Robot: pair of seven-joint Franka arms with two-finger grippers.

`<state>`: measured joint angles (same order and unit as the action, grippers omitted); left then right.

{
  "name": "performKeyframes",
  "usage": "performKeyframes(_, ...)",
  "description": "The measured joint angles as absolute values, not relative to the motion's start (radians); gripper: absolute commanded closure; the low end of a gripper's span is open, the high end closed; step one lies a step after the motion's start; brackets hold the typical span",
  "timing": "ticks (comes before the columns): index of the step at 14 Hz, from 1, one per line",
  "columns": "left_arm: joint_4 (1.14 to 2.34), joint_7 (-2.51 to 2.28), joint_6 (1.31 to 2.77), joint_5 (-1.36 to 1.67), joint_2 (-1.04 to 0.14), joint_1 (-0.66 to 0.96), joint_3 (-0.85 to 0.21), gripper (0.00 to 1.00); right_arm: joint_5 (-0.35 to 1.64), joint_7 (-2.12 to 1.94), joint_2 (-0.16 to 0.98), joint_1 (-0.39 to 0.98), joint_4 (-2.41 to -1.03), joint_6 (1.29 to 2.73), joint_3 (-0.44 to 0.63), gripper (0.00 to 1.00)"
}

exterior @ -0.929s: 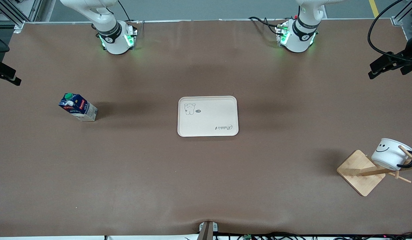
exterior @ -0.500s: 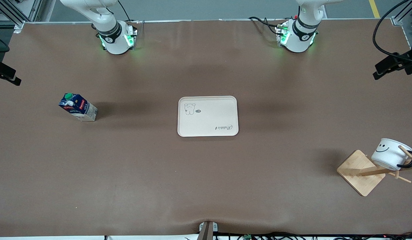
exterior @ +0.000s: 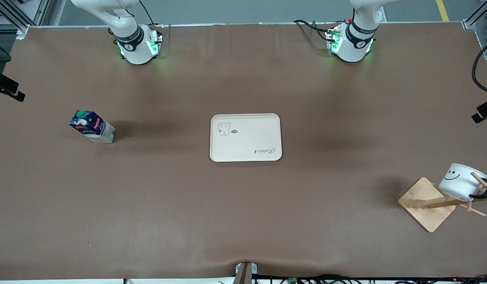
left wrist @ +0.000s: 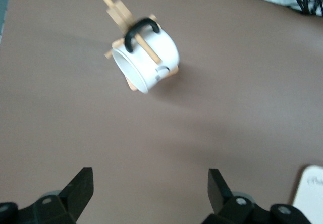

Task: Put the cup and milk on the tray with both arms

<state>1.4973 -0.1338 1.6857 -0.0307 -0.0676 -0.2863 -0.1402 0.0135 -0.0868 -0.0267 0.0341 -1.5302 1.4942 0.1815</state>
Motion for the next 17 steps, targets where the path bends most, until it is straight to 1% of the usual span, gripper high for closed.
performKeyframes(3,1.582,-0.134,1.822,0.036,-0.067,-0.336,-0.140,0.00,0.014,-0.087,-0.027,0.034,-1.530,1.494,0.182,0.00)
performKeyframes(8,1.840,-0.127,2.212,0.109,-0.067,-0.381,-0.142,0.00,0.014,-0.087,-0.026,0.034,-1.530,1.494,0.182,0.00)
performKeyframes(10,1.910,-0.127,2.342,0.109,-0.068,-0.381,-0.146,0.00,0.014,-0.087,-0.026,0.034,-1.530,1.494,0.182,0.00)
performKeyframes(12,1.952,-0.127,2.433,0.109,-0.075,-0.379,-0.153,0.00,0.014,-0.087,-0.026,0.034,-1.530,1.494,0.182,0.00)
performKeyframes(17,1.968,-0.127,2.549,0.109,-0.139,-0.375,-0.171,0.00,0.014,-0.087,-0.014,0.034,-1.530,1.495,0.182,0.00)
